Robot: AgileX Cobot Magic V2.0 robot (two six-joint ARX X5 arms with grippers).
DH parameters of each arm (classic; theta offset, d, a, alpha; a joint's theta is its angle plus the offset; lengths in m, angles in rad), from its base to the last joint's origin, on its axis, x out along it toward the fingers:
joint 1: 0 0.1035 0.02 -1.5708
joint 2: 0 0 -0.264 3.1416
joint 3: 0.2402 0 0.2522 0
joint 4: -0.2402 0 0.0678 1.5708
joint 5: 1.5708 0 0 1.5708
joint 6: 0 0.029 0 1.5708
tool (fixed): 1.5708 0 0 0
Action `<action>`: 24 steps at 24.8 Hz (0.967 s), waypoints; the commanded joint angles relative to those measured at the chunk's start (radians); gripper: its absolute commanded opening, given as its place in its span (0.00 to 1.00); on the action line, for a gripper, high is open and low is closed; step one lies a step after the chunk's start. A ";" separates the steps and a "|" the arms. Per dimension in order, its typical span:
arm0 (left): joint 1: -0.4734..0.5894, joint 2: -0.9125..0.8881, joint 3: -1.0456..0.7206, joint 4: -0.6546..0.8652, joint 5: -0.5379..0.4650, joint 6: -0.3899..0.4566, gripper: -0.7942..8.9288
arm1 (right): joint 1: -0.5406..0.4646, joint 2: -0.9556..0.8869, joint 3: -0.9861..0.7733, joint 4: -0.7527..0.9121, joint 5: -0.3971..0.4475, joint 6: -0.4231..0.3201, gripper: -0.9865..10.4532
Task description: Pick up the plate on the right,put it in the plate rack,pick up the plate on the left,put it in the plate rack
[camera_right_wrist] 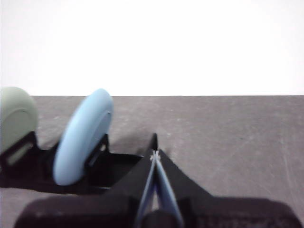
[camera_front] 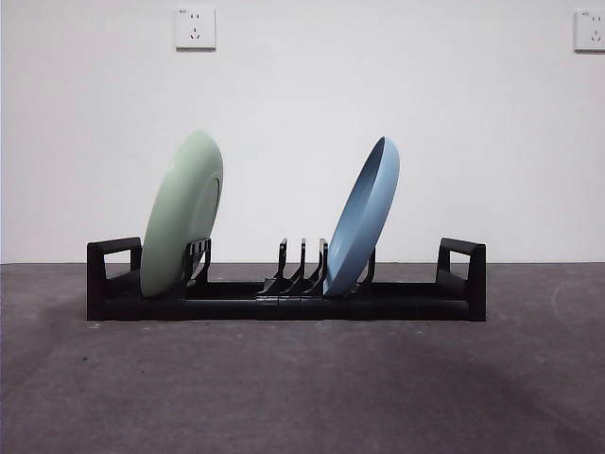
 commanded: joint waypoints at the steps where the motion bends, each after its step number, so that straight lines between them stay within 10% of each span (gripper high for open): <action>1: 0.004 -0.003 -0.014 0.001 -0.001 -0.009 0.08 | -0.004 -0.045 -0.108 0.048 0.000 0.019 0.09; 24: 0.004 -0.003 -0.014 0.001 -0.002 -0.009 0.08 | 0.013 -0.159 -0.345 0.062 0.024 0.084 0.09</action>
